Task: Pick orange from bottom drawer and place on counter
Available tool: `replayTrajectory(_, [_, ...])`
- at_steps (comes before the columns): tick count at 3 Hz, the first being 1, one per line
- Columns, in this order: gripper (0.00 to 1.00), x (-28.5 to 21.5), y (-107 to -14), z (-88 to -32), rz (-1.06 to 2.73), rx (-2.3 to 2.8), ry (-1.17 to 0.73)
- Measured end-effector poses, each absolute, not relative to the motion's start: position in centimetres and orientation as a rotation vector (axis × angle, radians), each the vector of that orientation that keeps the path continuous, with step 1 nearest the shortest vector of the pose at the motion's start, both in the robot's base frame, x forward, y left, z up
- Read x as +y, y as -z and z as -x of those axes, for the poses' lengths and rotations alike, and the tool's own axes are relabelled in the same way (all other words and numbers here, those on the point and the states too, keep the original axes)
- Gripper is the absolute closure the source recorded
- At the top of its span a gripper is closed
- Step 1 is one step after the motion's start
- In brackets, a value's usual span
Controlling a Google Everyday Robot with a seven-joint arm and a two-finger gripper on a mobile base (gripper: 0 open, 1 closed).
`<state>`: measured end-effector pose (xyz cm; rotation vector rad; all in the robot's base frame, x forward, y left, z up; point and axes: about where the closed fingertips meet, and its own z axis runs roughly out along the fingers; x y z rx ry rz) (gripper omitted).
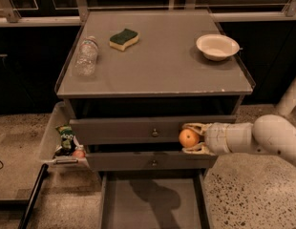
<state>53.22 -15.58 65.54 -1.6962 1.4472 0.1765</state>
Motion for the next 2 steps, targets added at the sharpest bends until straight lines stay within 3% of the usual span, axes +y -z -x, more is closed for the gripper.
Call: replayTrajectory(2, [1.0,-15.62,-69.99,-54.33,1.704,1.394,-0.061])
